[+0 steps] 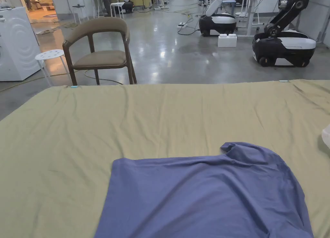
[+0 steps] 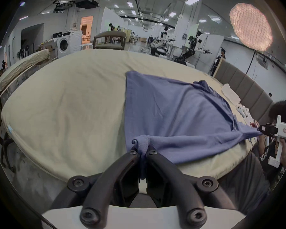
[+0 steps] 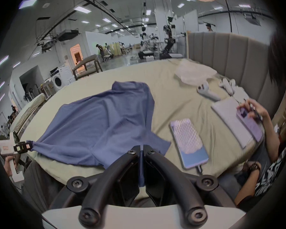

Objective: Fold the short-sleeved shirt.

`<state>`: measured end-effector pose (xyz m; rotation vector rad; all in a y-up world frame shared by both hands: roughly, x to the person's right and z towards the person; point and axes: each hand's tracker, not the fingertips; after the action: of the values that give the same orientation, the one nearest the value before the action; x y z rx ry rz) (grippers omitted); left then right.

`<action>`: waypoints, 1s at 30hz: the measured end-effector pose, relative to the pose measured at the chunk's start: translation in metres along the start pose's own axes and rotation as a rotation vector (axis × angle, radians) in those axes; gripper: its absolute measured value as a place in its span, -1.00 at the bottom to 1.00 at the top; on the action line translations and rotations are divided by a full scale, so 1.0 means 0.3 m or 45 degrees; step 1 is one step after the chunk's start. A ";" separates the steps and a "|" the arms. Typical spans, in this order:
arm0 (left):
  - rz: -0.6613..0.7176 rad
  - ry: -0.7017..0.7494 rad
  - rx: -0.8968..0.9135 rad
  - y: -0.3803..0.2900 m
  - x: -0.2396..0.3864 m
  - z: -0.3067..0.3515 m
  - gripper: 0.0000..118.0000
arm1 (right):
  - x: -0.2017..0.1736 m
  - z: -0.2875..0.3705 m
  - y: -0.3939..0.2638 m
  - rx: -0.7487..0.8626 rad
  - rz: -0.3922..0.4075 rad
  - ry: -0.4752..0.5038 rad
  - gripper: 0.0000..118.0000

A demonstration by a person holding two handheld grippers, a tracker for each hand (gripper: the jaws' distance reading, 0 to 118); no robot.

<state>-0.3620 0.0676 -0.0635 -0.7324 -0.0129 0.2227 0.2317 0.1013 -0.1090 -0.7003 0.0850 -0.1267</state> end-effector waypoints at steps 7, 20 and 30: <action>-0.054 0.095 0.140 0.023 0.012 0.131 0.40 | 0.013 -0.021 -0.036 -0.052 0.103 -0.085 0.39; -0.287 0.180 0.773 0.151 0.387 0.561 0.16 | -0.283 0.299 0.127 0.453 0.166 0.106 0.20; -0.307 0.152 0.764 0.142 0.414 0.572 -1.00 | -0.359 0.328 0.115 0.487 0.324 0.134 -1.00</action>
<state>-0.2645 0.2376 0.0278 -0.1413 0.0762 -0.0521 0.1399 0.2055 -0.0526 -0.2966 0.2426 0.0645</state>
